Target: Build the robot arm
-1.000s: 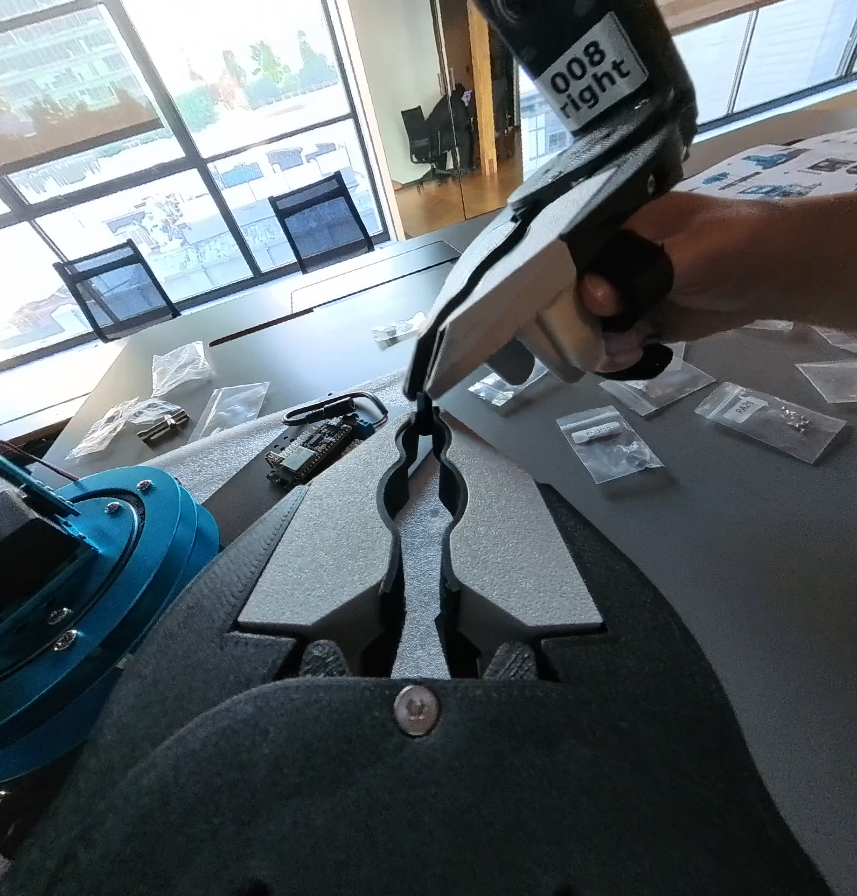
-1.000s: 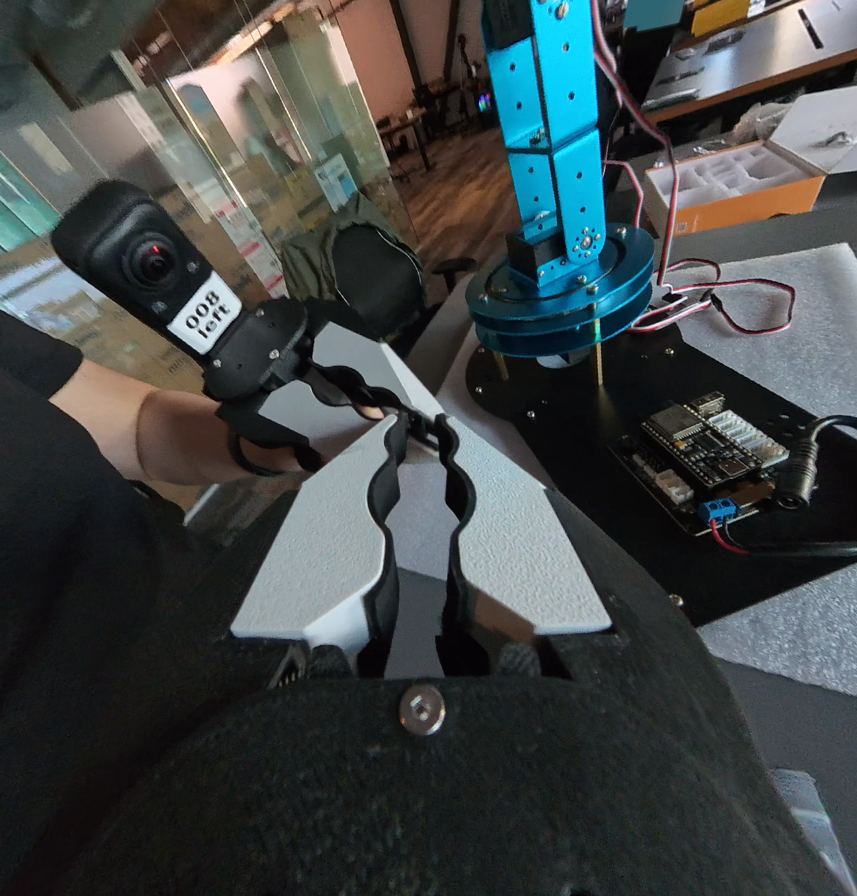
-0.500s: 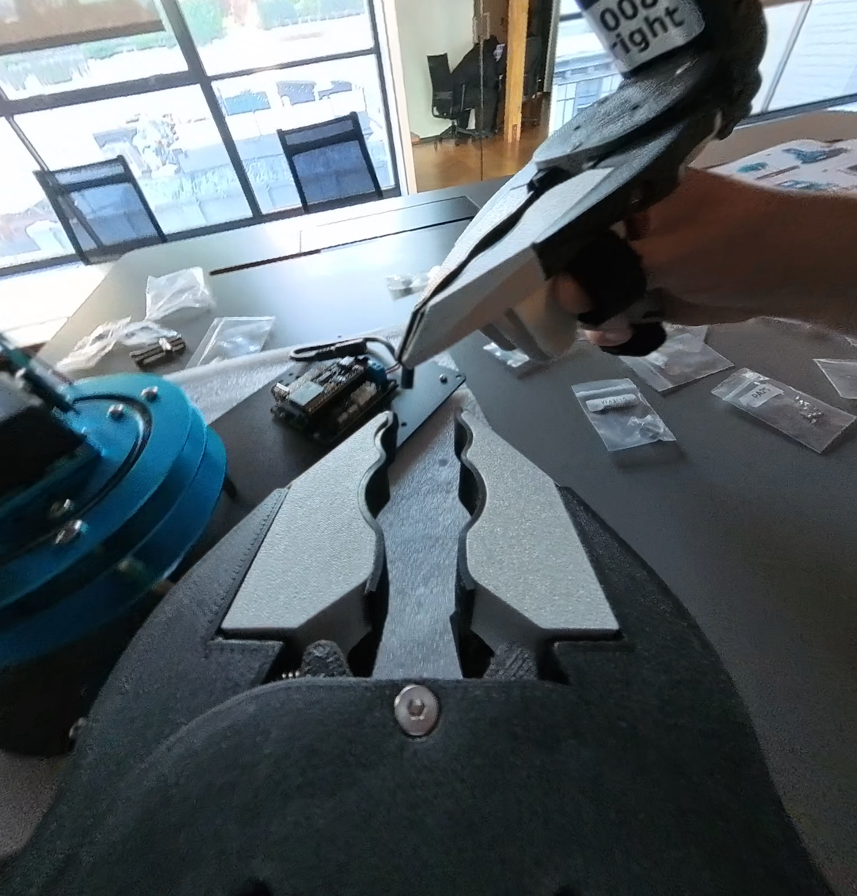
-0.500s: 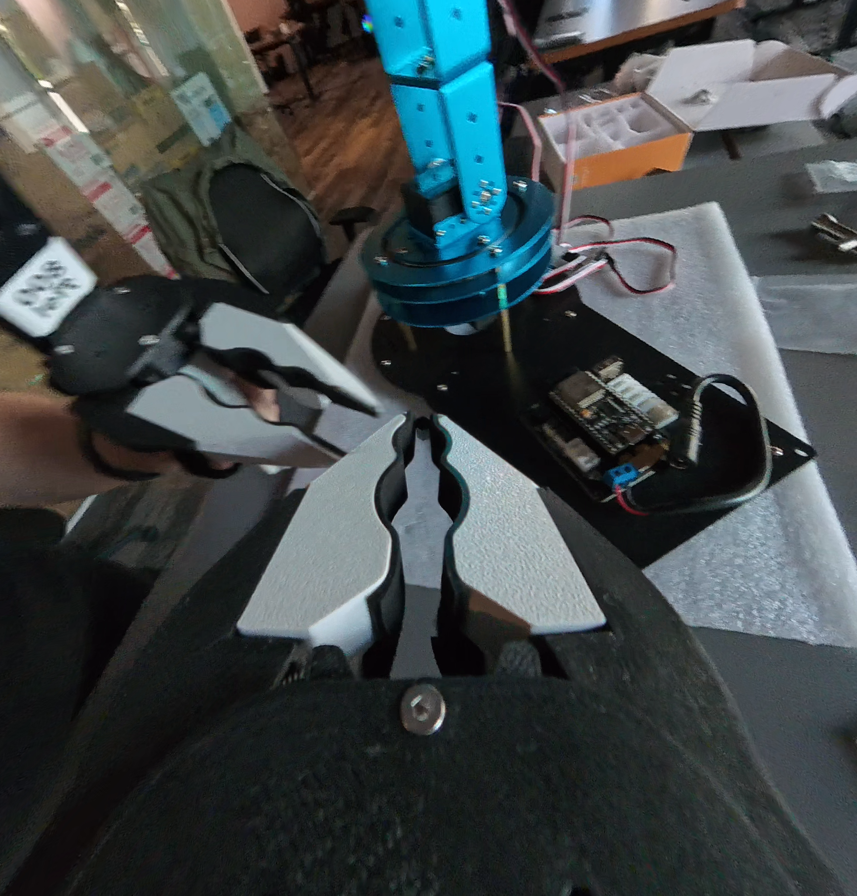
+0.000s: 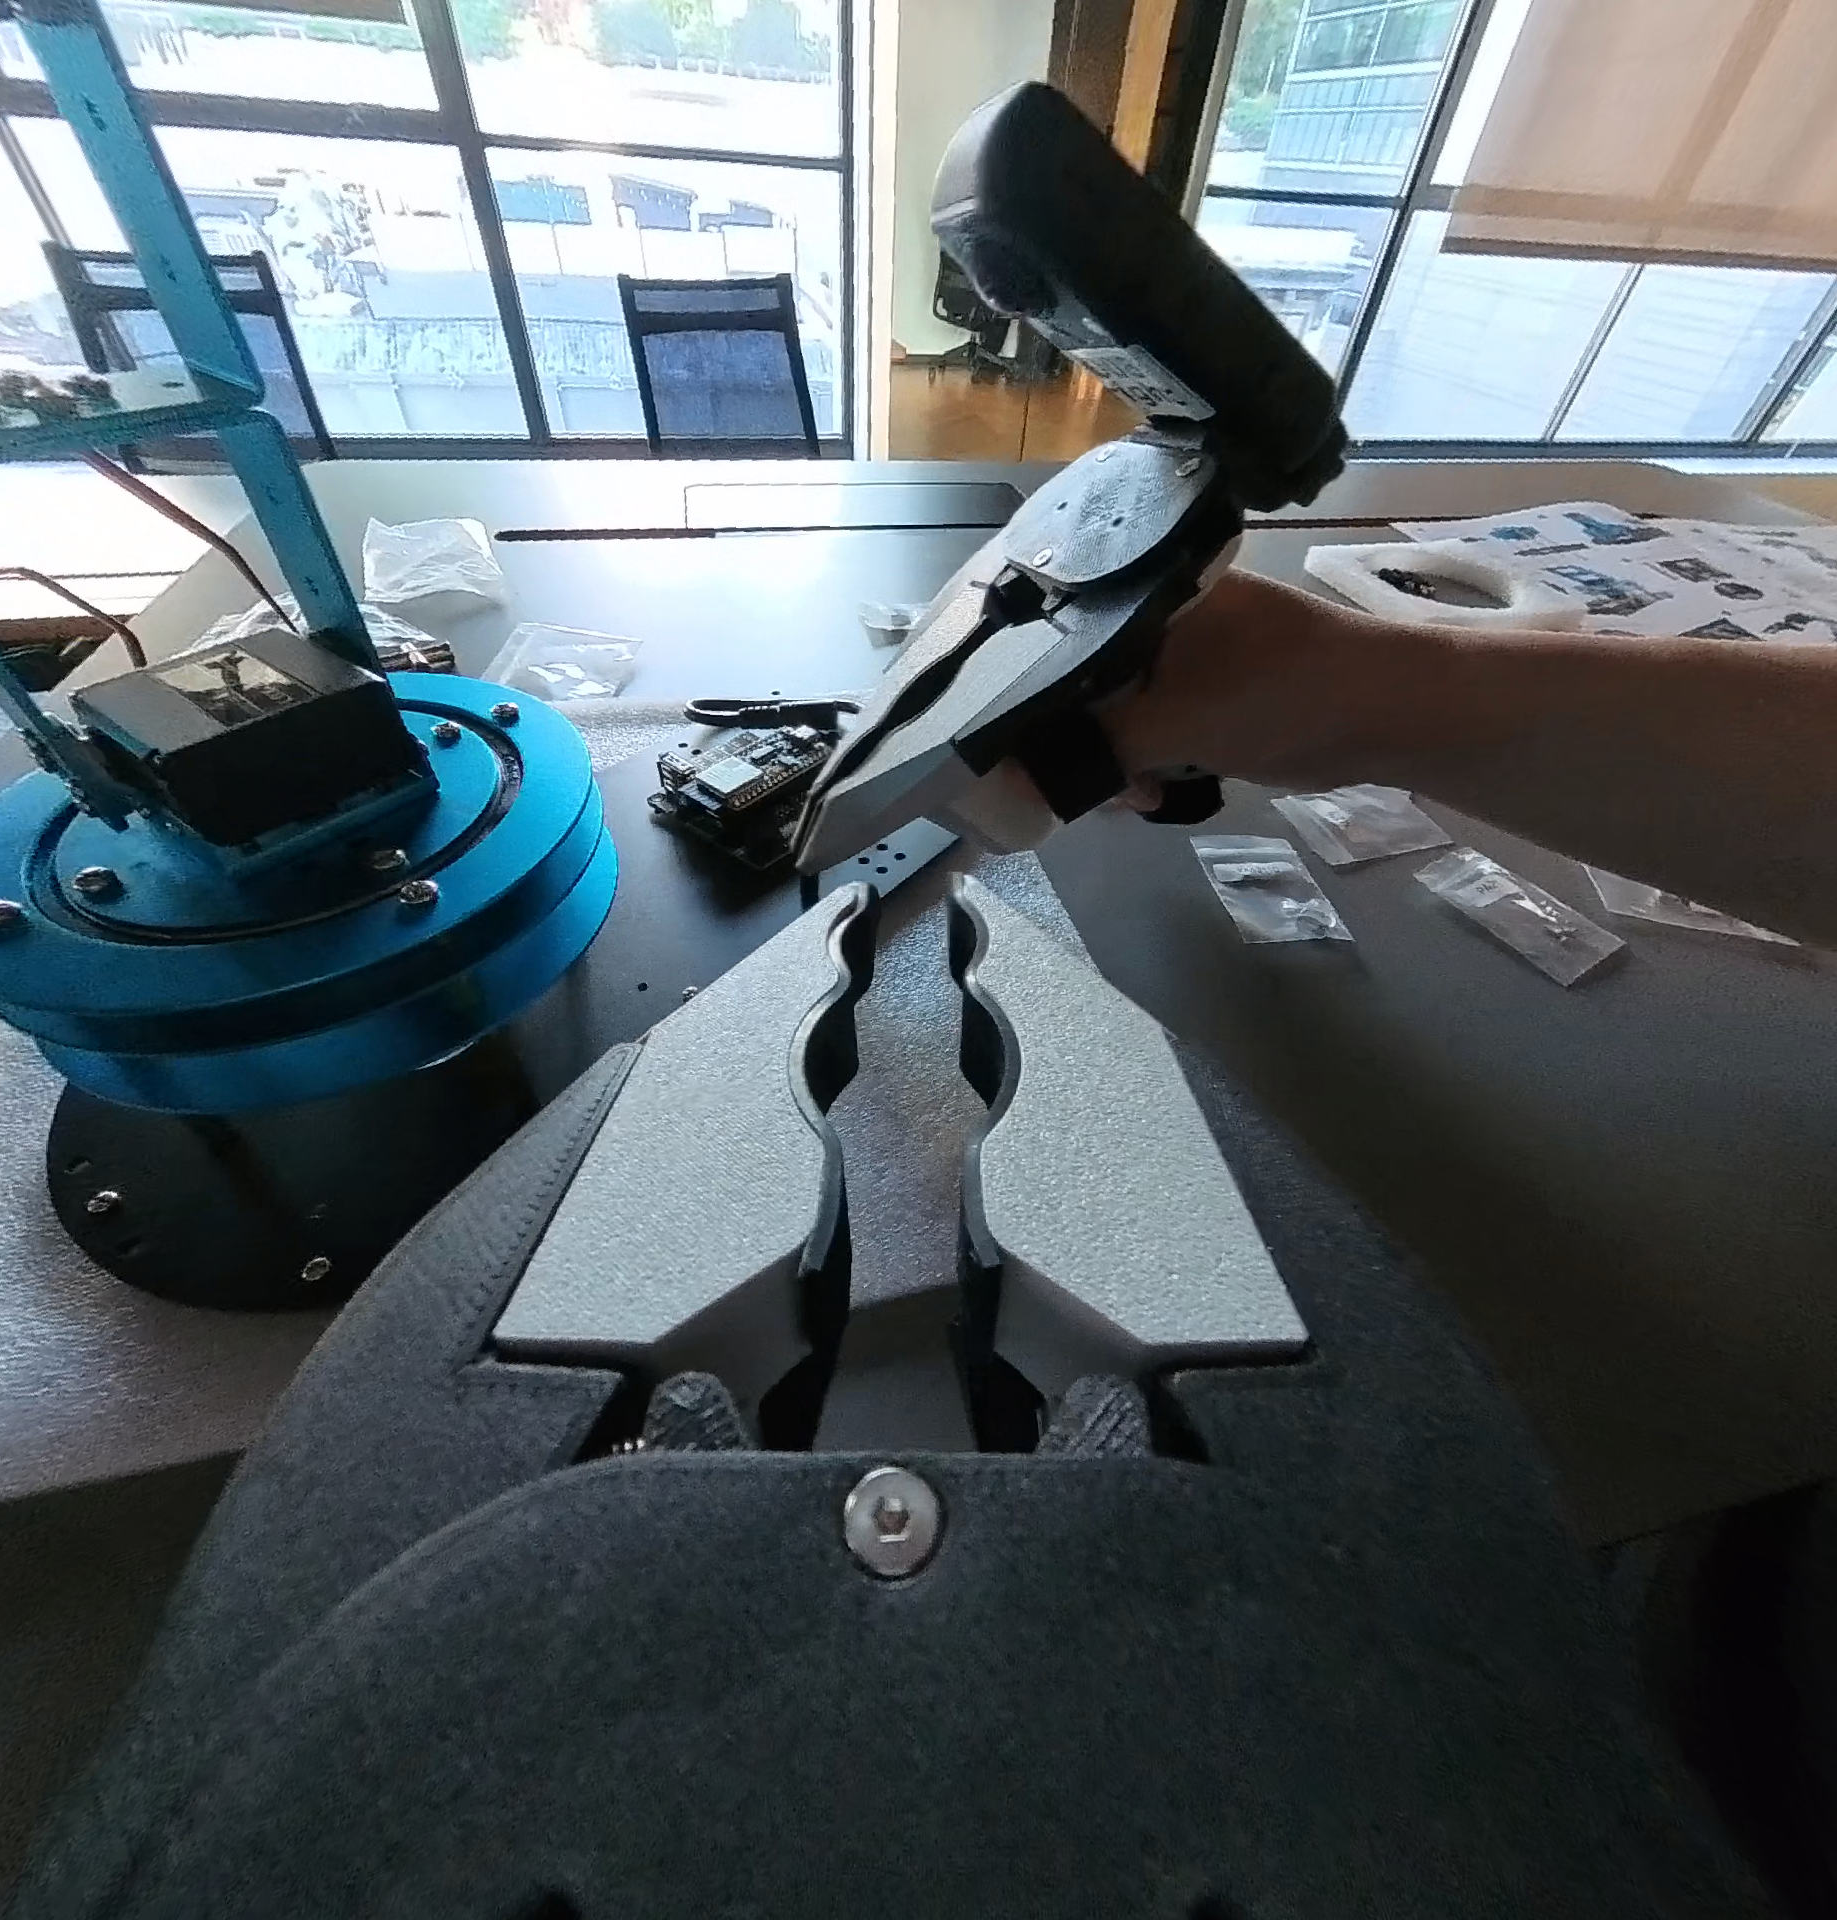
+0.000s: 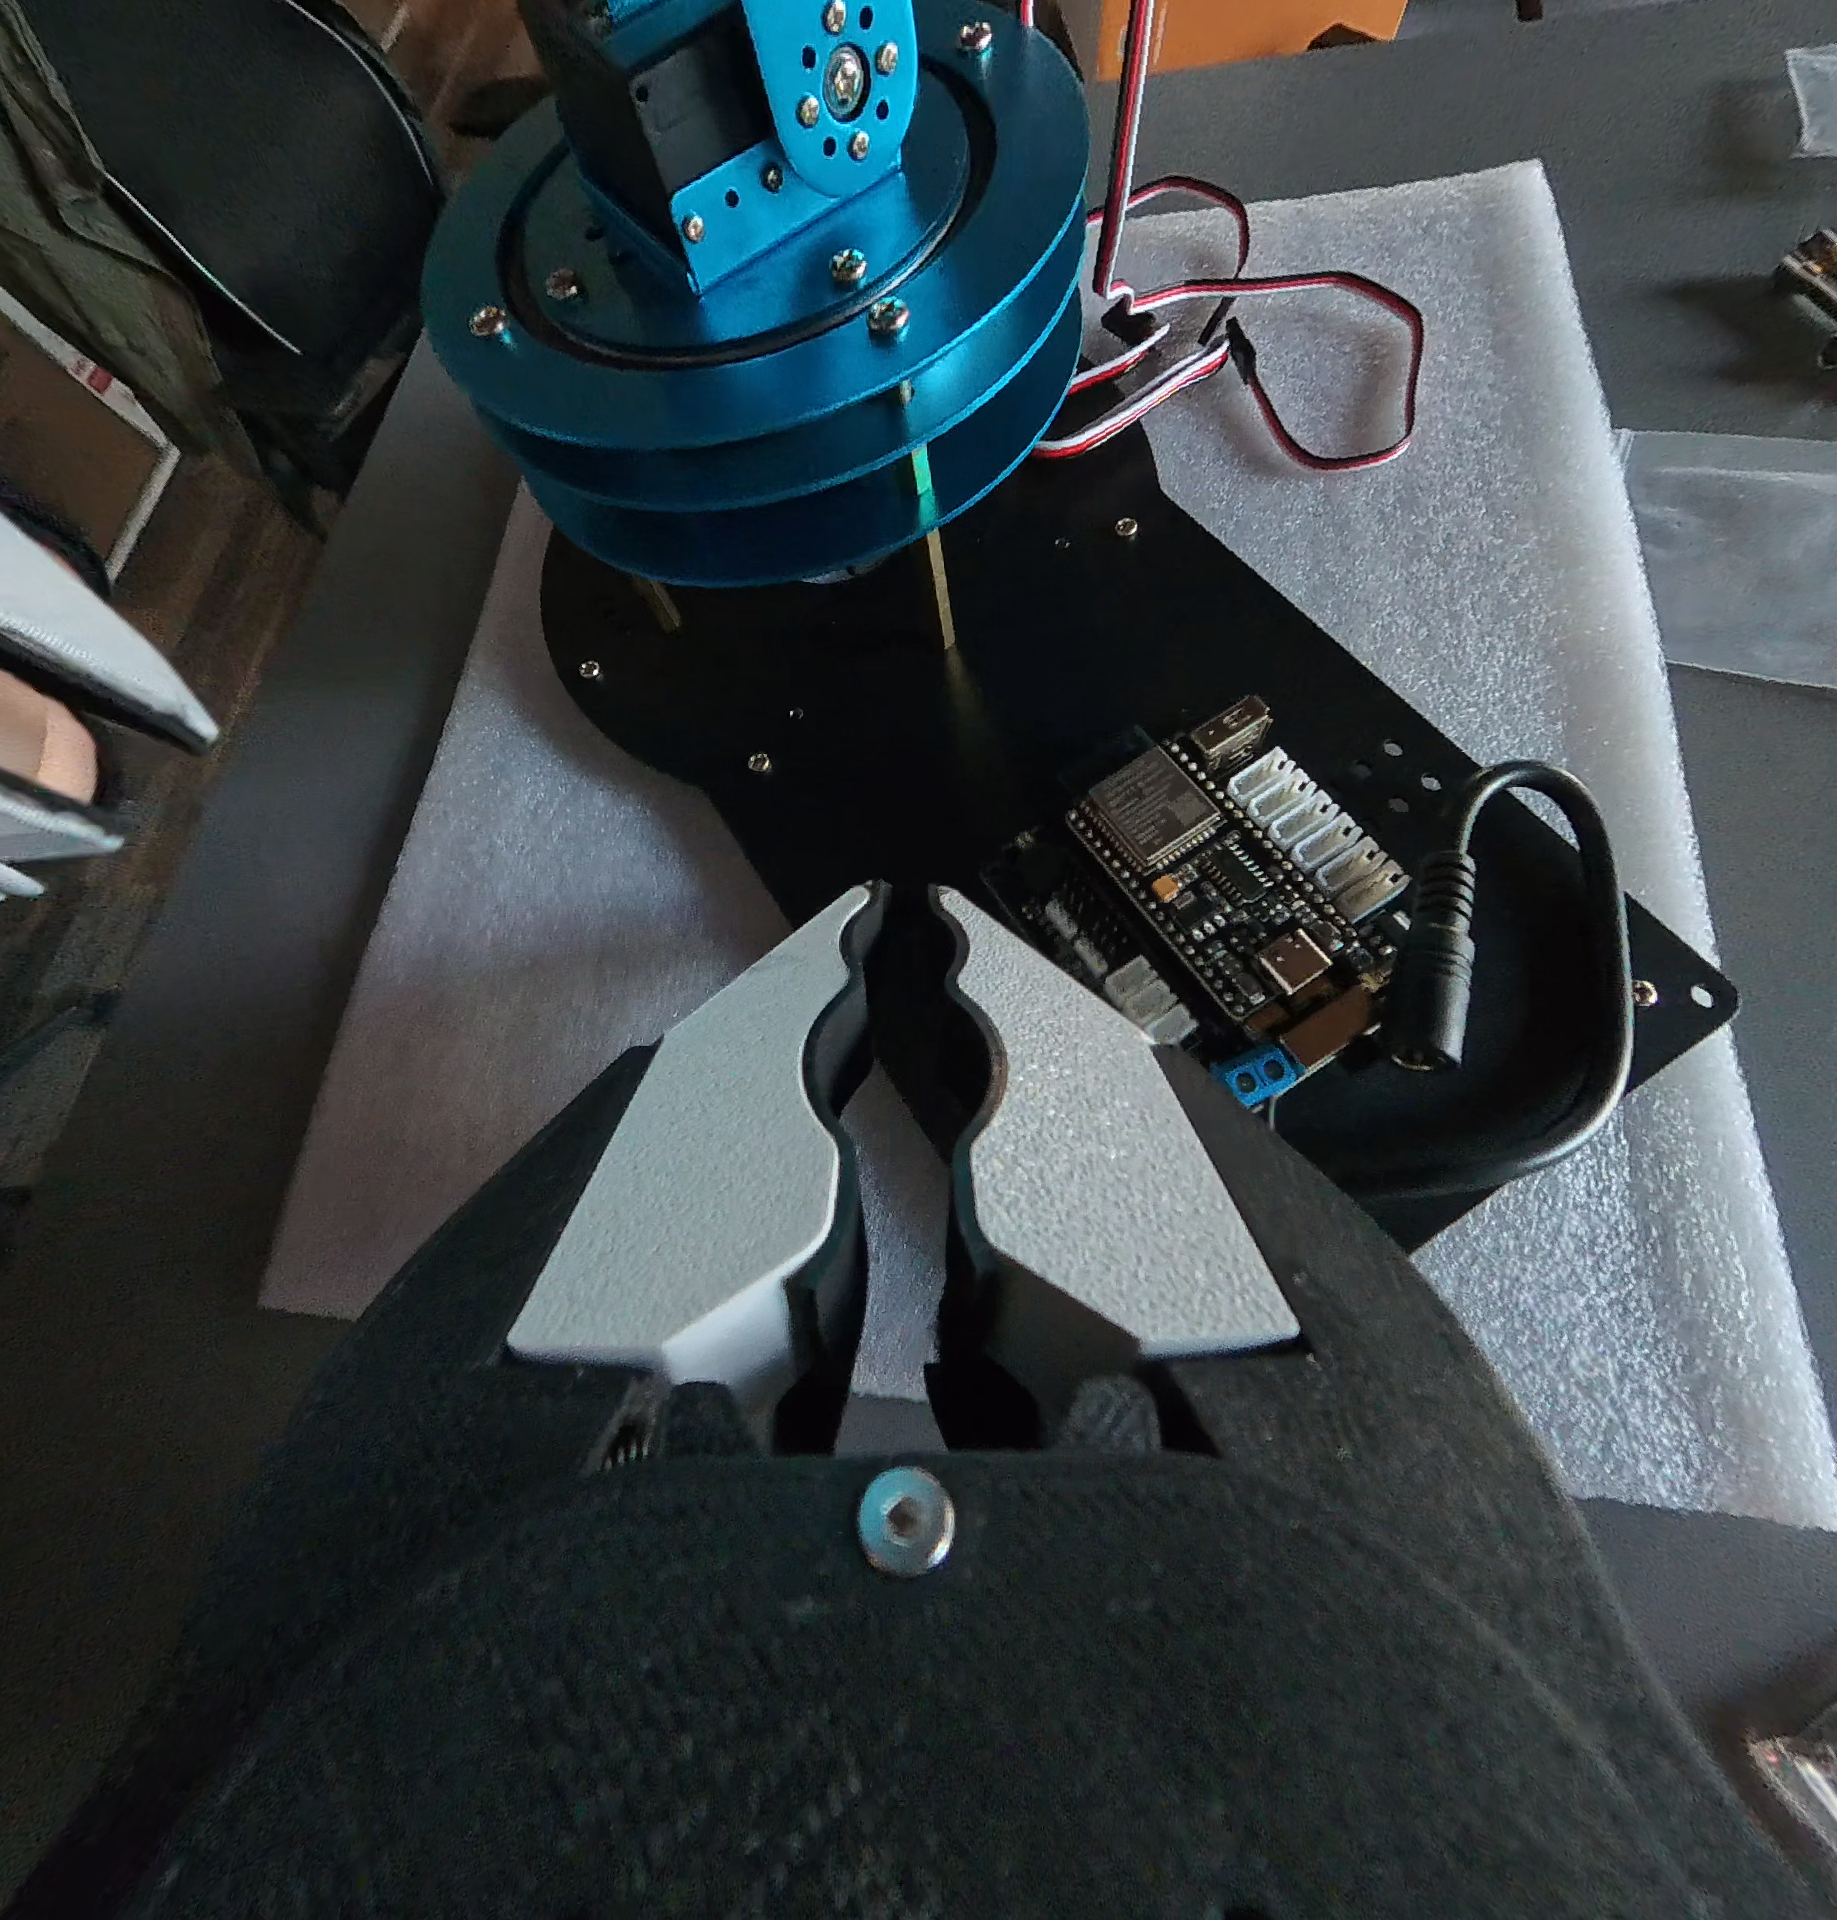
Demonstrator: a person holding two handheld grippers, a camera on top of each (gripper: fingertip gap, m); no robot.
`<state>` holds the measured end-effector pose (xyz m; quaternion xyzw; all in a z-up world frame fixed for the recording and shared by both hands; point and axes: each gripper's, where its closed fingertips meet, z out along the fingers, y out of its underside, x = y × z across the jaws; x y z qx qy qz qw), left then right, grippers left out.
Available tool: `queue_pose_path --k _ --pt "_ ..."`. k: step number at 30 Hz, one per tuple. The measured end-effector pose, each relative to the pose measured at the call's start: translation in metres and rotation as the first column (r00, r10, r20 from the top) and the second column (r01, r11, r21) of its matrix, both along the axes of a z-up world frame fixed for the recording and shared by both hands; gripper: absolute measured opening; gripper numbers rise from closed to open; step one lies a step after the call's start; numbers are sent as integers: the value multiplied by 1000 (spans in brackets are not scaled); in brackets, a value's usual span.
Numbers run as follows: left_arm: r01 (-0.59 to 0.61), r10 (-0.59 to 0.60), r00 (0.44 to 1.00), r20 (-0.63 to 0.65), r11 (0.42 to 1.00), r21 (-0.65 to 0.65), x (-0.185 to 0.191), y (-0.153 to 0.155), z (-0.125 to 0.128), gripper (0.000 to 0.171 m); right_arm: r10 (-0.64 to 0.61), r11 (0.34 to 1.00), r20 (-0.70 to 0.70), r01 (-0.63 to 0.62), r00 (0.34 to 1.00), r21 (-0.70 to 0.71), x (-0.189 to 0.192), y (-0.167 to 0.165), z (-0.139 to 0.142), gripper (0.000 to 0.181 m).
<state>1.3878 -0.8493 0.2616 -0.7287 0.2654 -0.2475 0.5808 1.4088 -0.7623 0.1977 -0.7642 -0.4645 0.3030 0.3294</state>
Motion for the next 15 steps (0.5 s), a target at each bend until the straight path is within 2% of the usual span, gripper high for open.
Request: queue_pose_path --k 15 --pt "38 -38 999 25 999 0 6 -2 4 11 33 998 38 -35 999 49 -4 0 0 10"
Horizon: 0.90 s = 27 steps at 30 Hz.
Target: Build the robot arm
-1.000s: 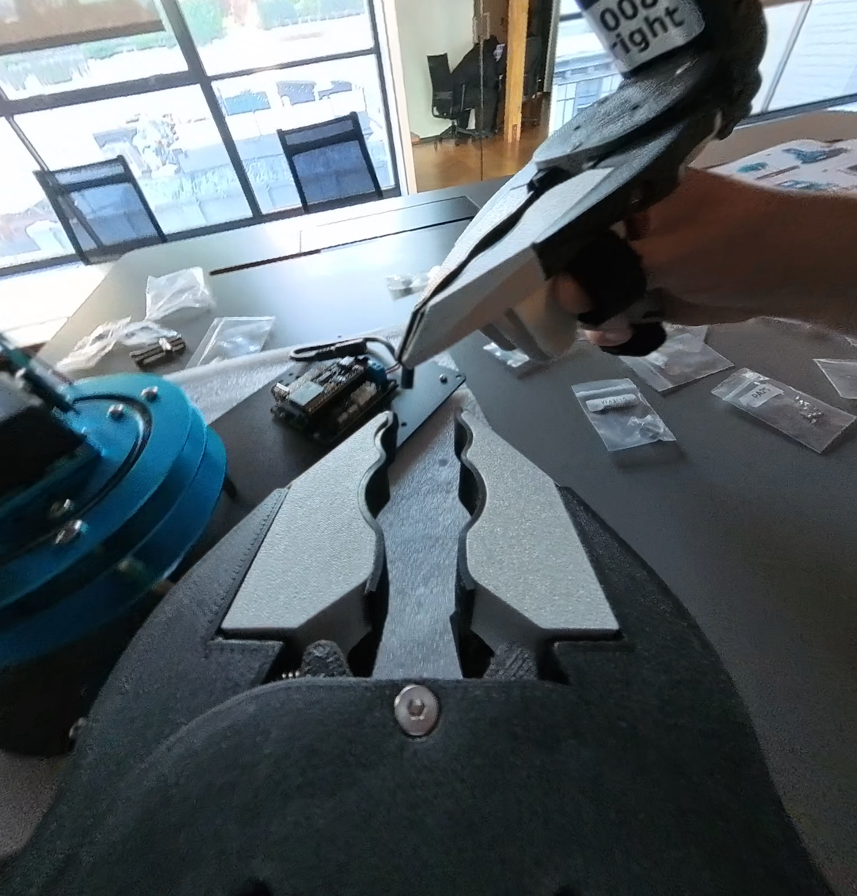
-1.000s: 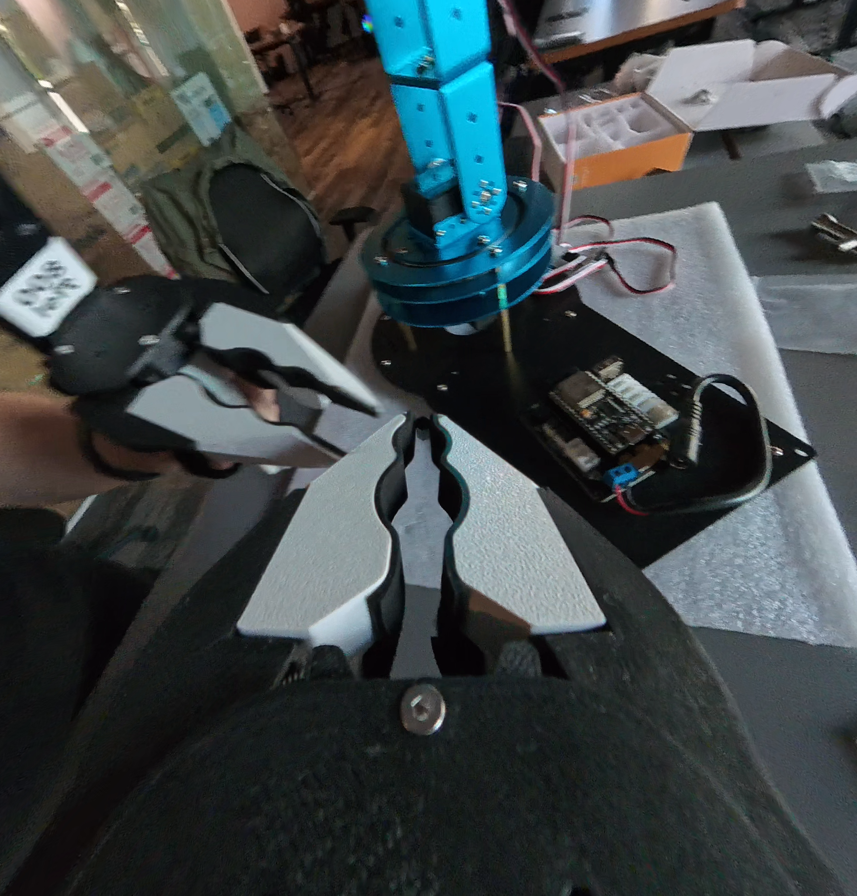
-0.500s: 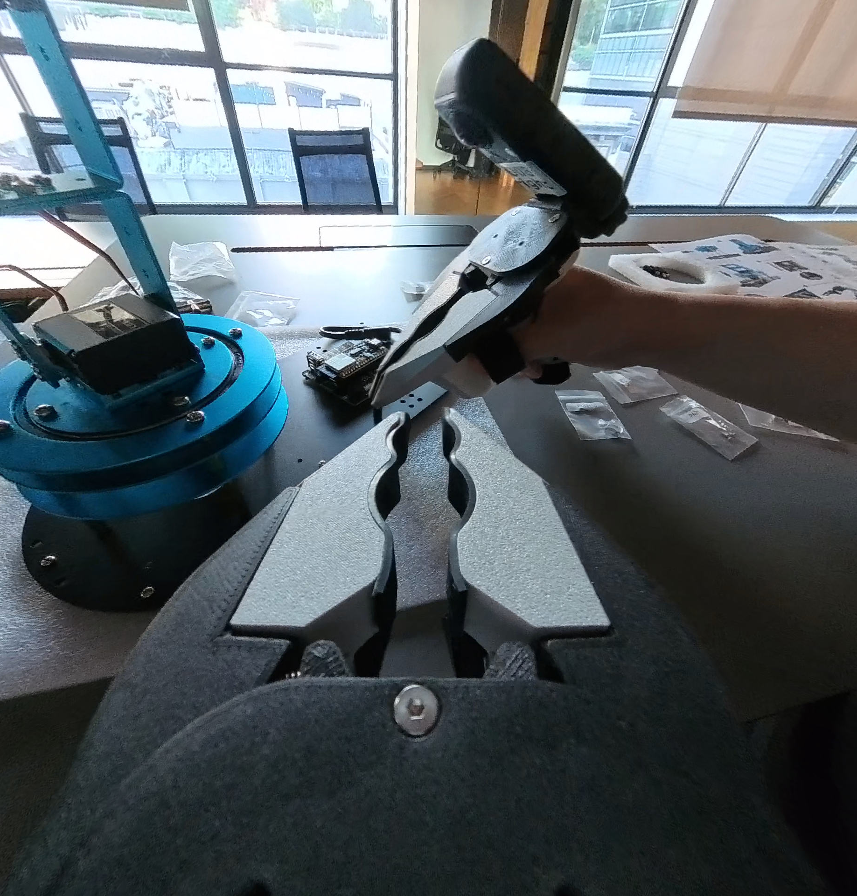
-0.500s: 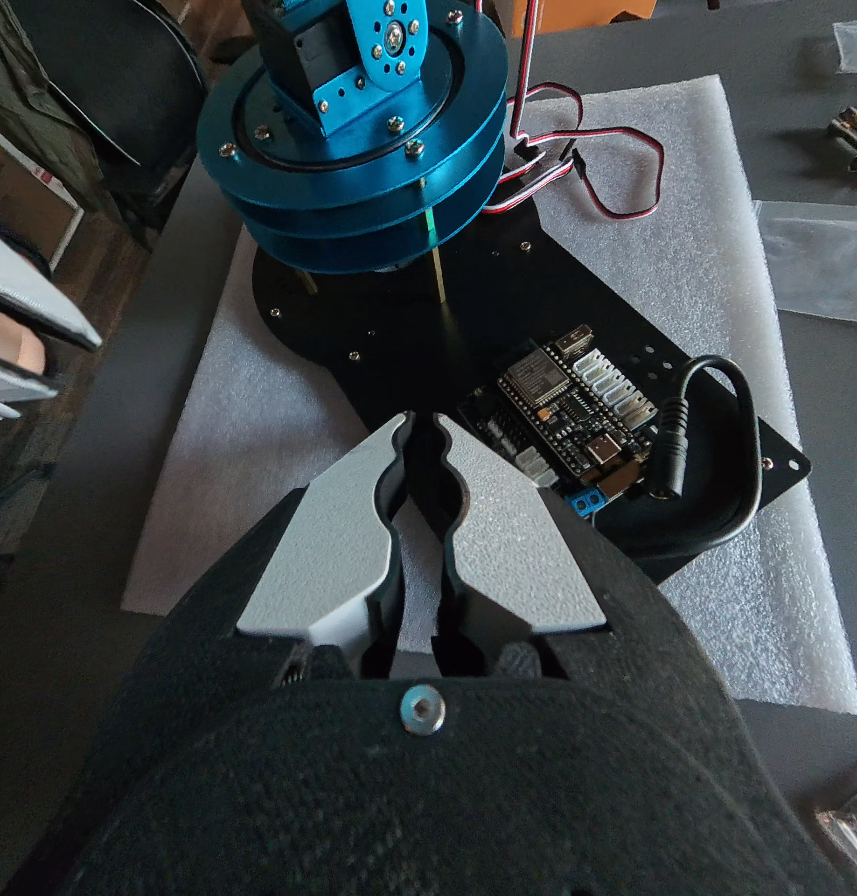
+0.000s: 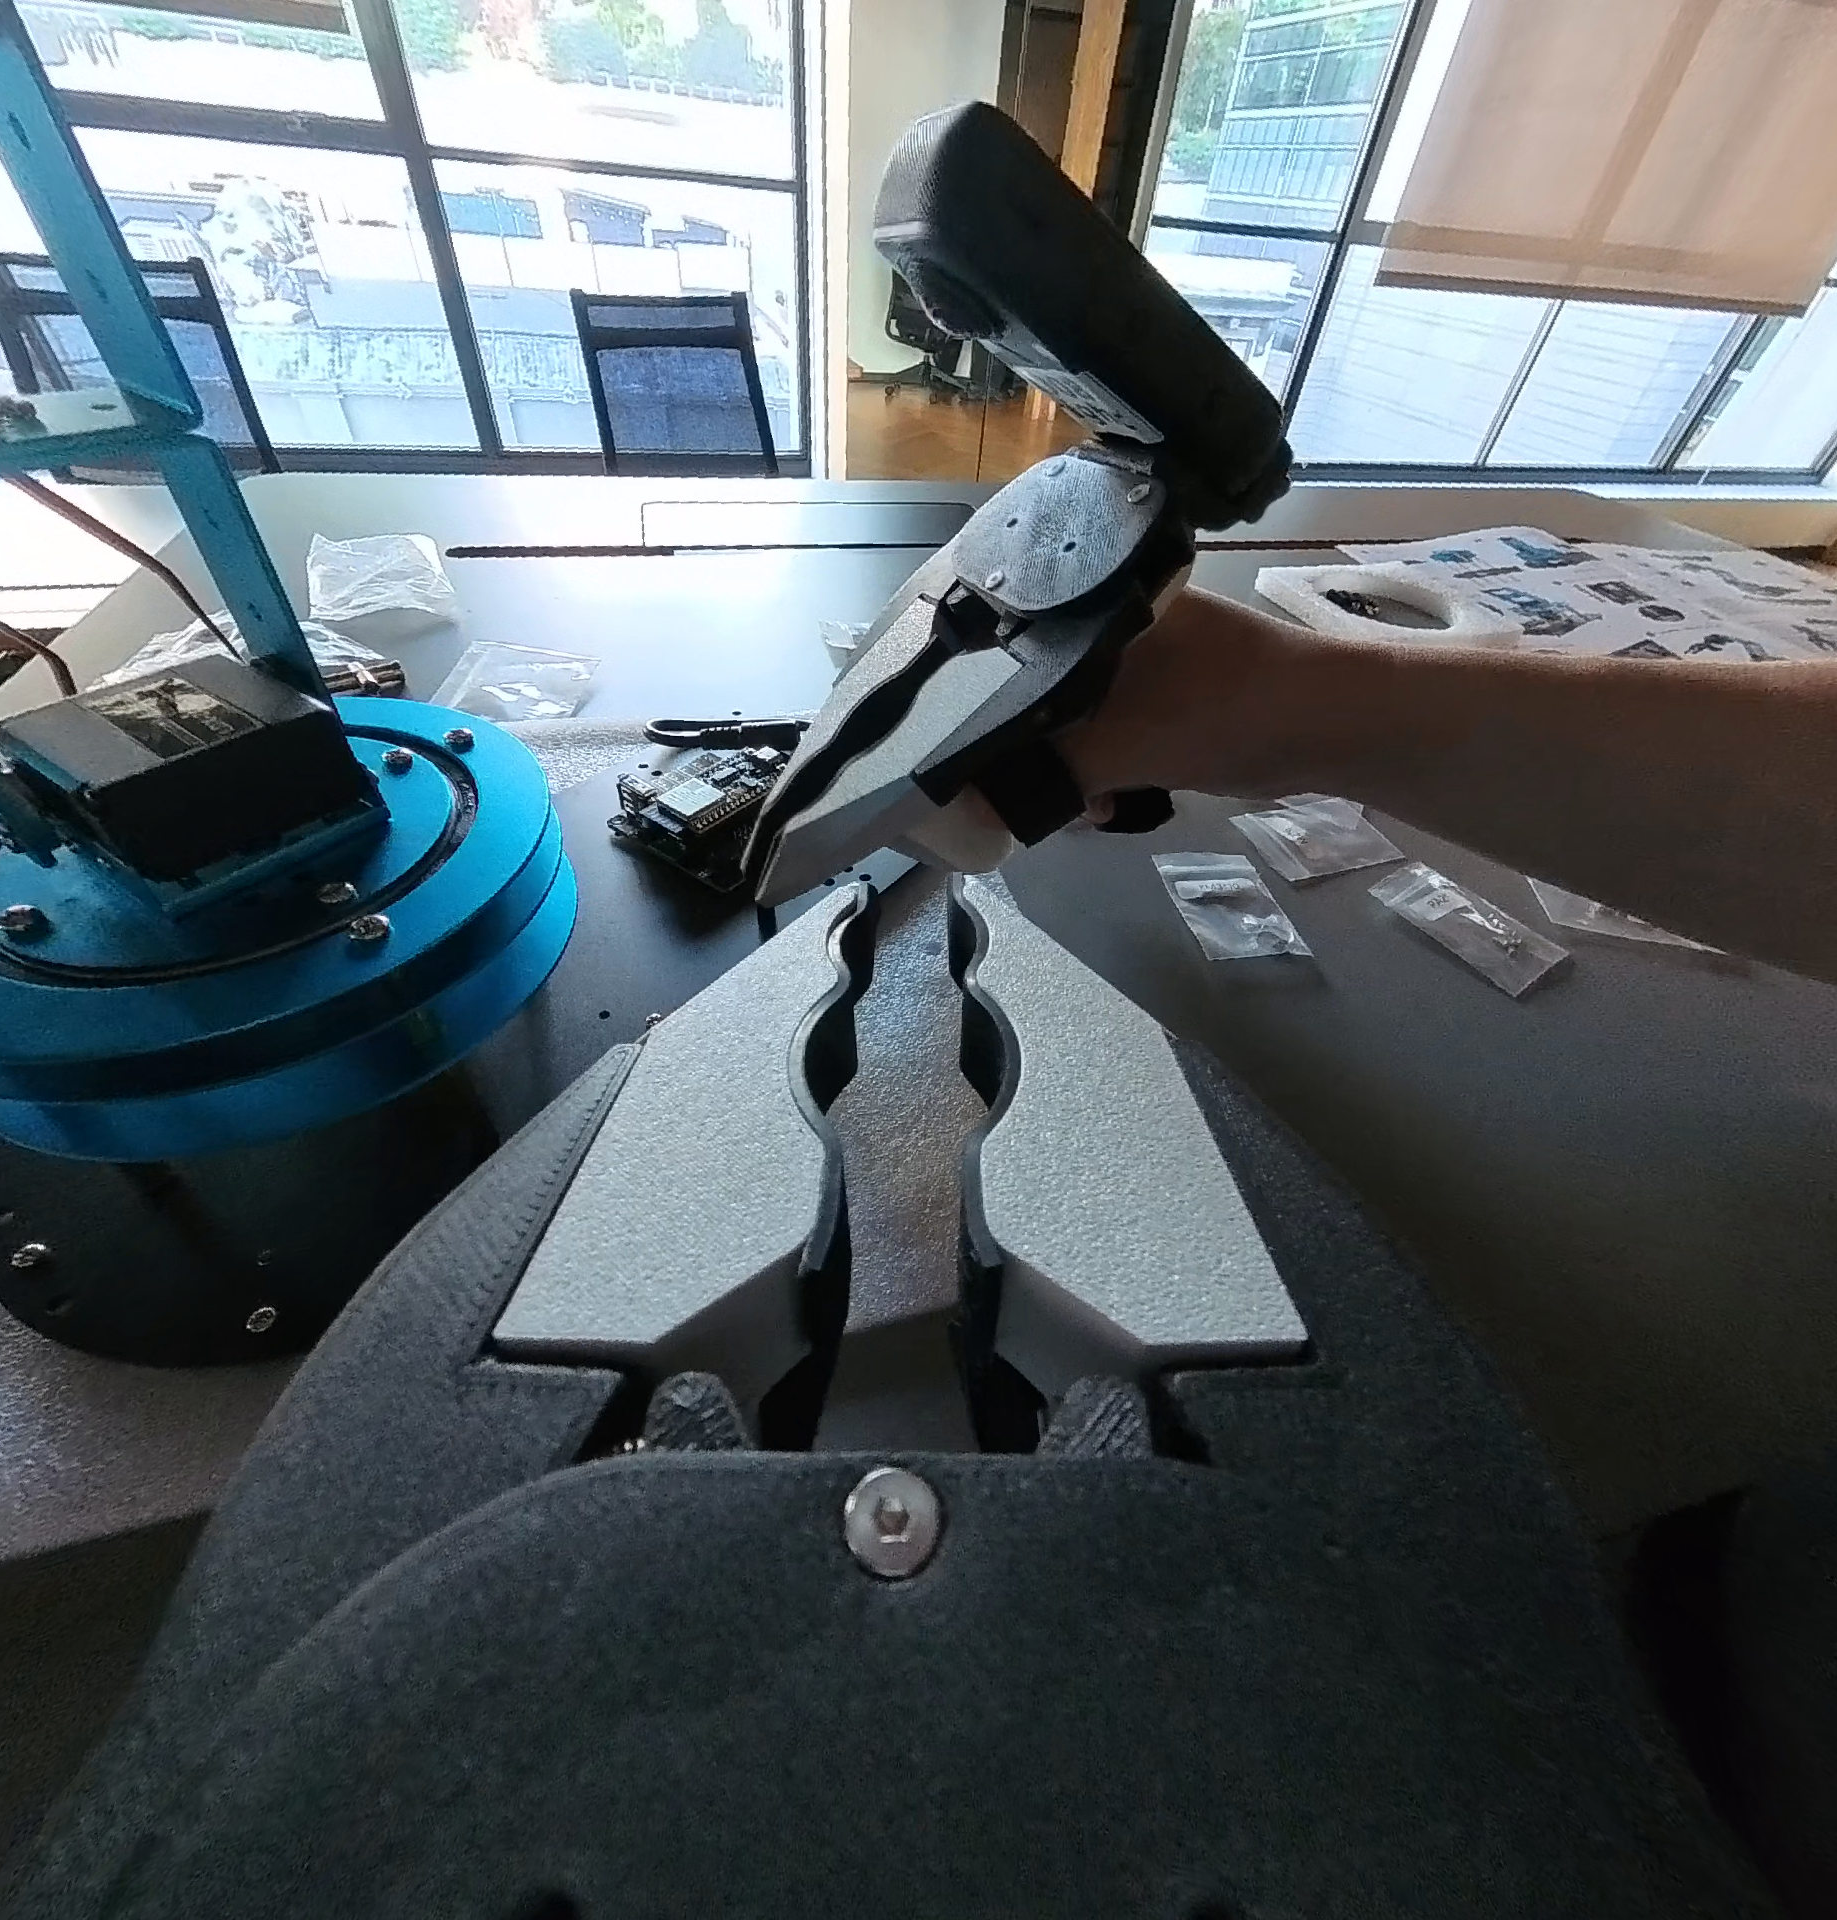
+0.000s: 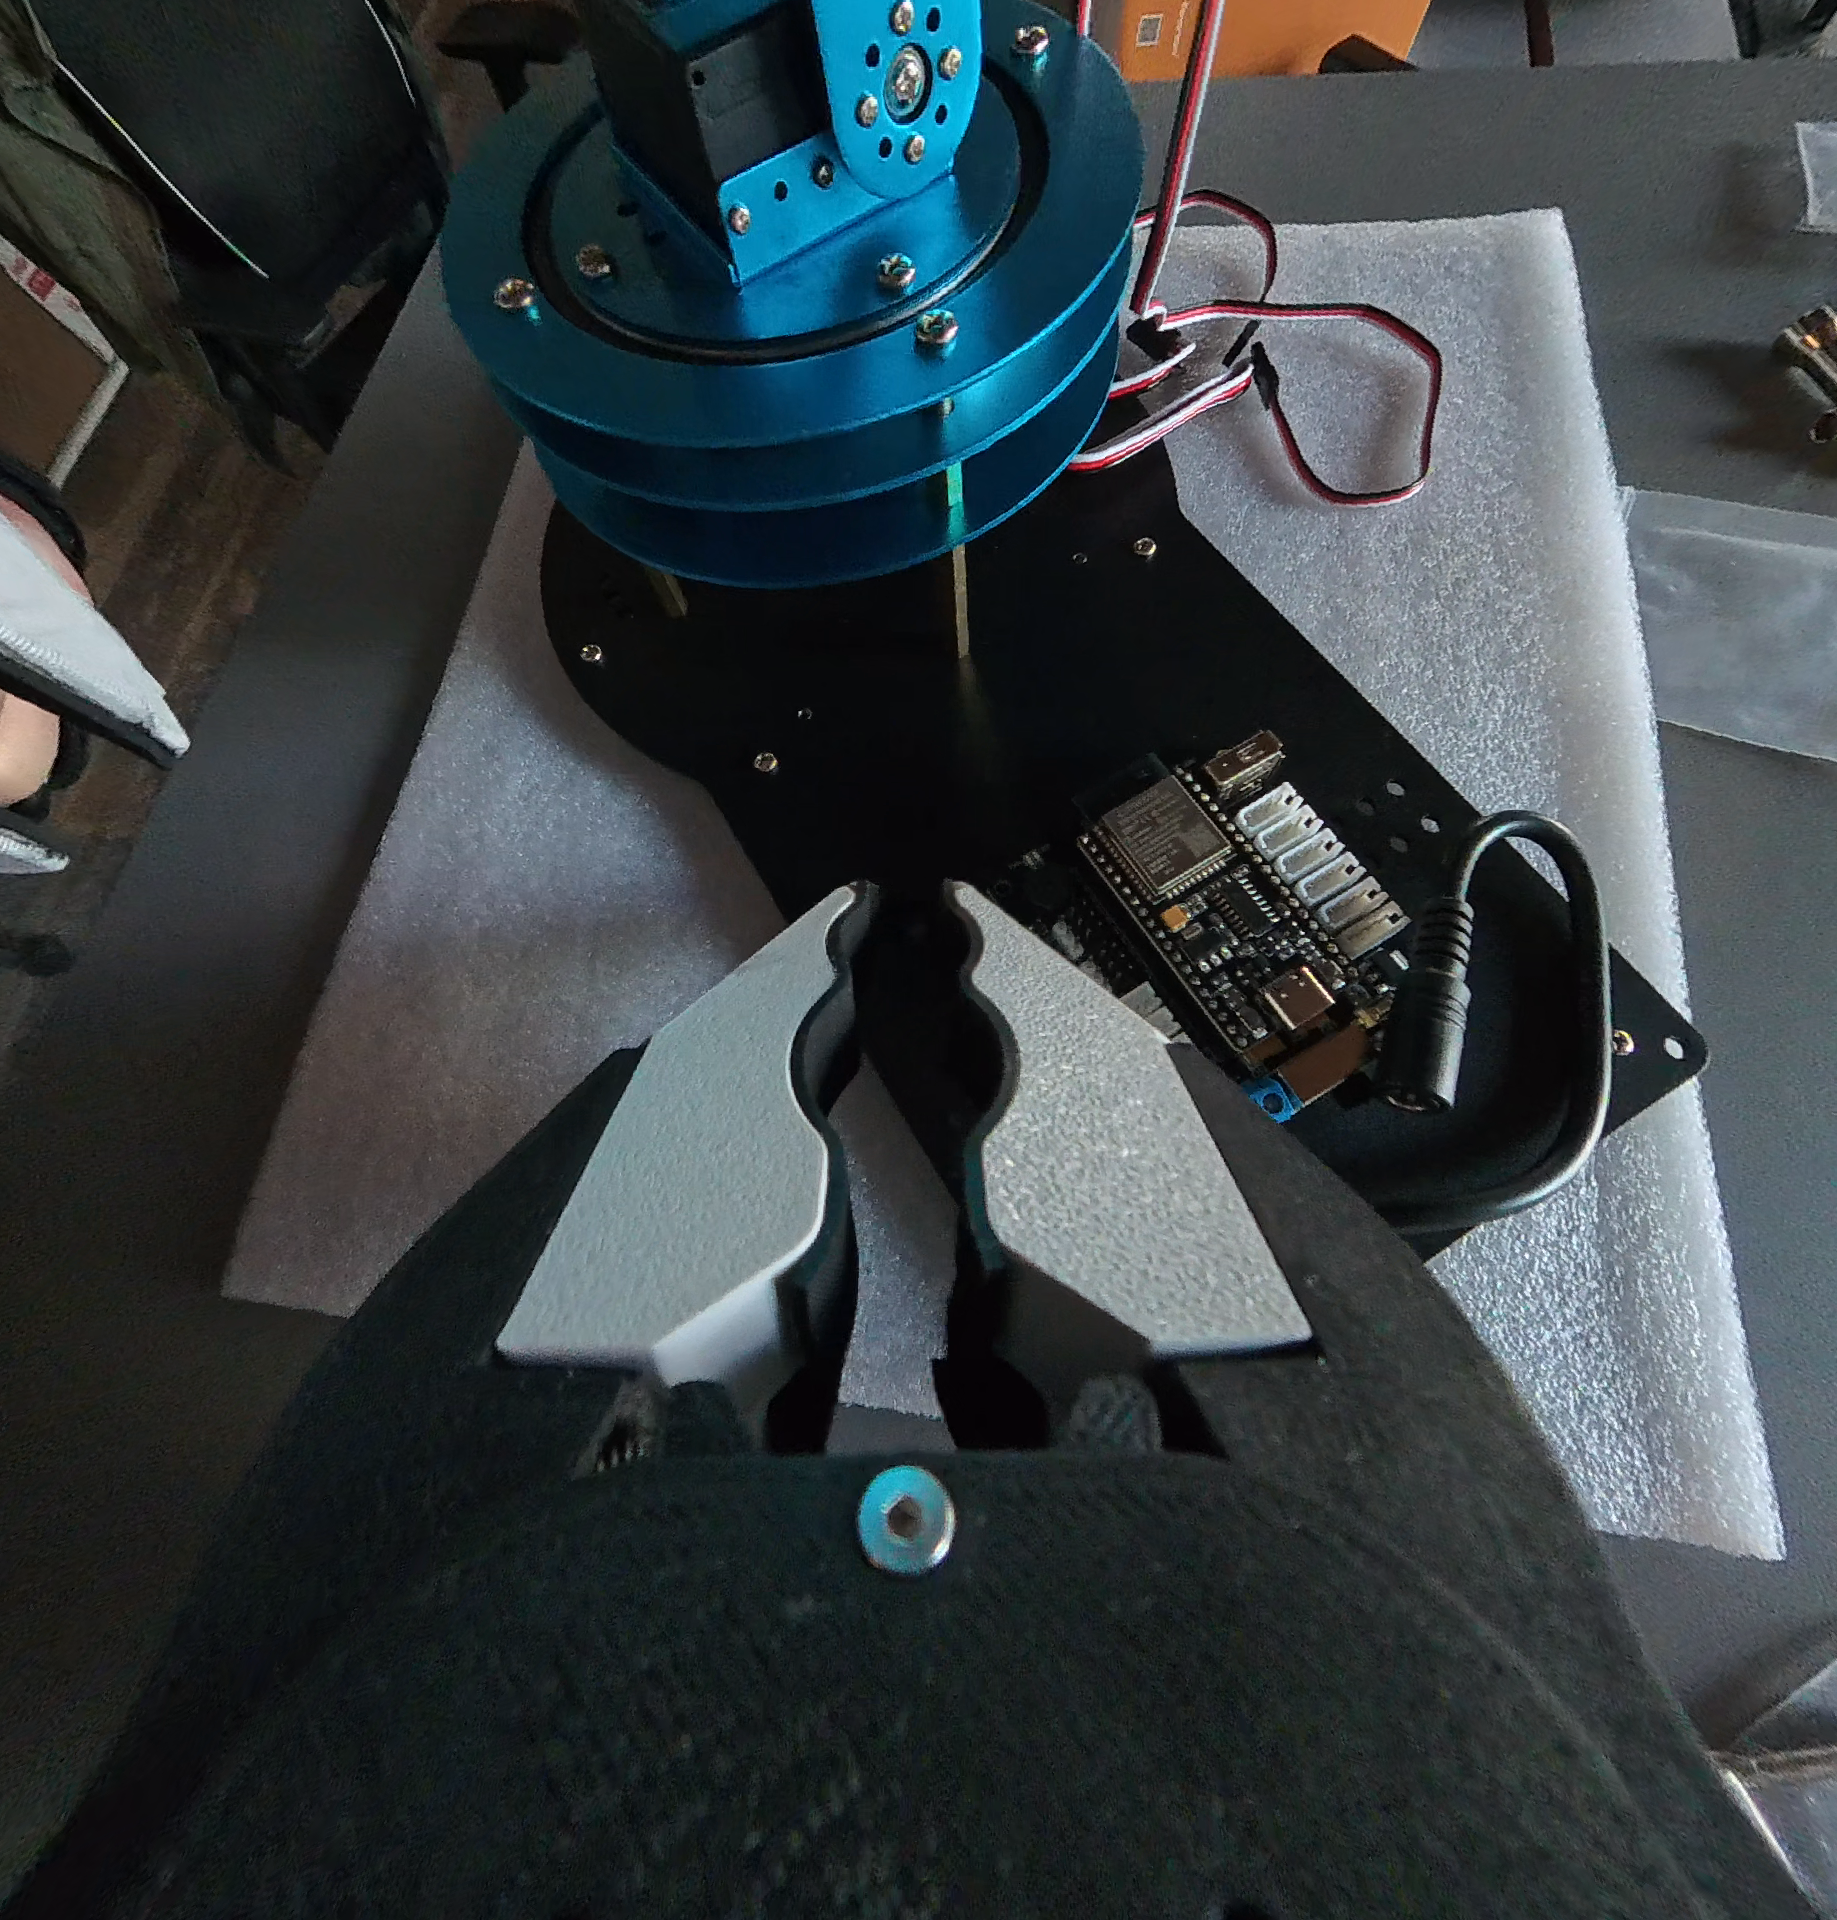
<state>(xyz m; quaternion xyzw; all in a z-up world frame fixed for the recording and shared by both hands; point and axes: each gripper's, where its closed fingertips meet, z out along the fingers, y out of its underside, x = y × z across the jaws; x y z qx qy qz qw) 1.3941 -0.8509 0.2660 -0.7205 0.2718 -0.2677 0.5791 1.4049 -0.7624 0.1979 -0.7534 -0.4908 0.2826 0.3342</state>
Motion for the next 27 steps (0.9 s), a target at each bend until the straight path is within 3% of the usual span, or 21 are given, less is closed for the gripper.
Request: queue_pose_path --k 9,14,21,27 --pt "-11 11 1000 -1 1000 2 -4 -1 3 11 14 1000 -28 -13 1000 25 2 -3 5 15" --pt "-18 18 1000 -6 1000 10 -7 -3 6 11 -25 993 -134 40 991 111 19 -7 34 17" --pt "49 -50 998 -34 999 -7 7 -5 0 14 -196 946 -271 254 942 199 95 -25 70 20" --pt "238 -238 971 -12 971 -2 64 -21 4 15 -375 854 -317 457 871 248 184 -71 86 22"
